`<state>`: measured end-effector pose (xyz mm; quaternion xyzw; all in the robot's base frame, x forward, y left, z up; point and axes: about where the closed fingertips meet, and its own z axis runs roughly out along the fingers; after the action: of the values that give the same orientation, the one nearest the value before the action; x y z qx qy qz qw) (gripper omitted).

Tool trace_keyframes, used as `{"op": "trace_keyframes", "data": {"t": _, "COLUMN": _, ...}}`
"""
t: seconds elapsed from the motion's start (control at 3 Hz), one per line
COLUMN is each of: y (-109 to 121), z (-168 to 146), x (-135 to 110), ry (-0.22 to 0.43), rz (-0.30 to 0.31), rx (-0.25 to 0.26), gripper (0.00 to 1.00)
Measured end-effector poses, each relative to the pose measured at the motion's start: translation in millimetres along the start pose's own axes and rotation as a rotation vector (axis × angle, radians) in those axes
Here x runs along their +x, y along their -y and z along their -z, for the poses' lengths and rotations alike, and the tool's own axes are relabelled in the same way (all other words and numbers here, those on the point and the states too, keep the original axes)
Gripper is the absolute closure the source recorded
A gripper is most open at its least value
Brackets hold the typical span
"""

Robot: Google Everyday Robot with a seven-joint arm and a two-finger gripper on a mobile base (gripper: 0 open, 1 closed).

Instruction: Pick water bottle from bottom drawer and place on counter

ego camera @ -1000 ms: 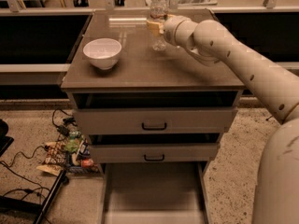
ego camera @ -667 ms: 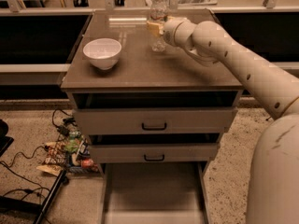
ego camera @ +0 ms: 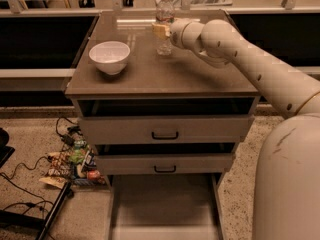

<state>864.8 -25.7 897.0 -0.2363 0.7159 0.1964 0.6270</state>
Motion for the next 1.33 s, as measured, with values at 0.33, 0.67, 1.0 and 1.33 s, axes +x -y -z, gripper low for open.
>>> {"op": "trace_keyframes", "data": {"t": 0.33, "y": 0.0, "z": 0.2, "x": -1.4, "ry": 0.000, "rz": 0.000, "rx": 0.000, "gripper": 0.61}}
{"op": "trace_keyframes", "data": {"t": 0.67, "y": 0.0, "z": 0.2, "x": -1.5, "ry": 0.000, "rz": 0.000, "rx": 0.000, "gripper": 0.28}}
{"op": "trace_keyframes", "data": {"t": 1.0, "y": -0.1, "z": 0.1, "x": -1.5, "ry": 0.000, "rz": 0.000, "rx": 0.000, "gripper": 0.06}}
{"op": "trace_keyframes", "data": {"t": 1.33, "y": -1.5, "z": -1.0, "x": -1.2, "ry": 0.000, "rz": 0.000, "rx": -0.002, "gripper": 0.00}}
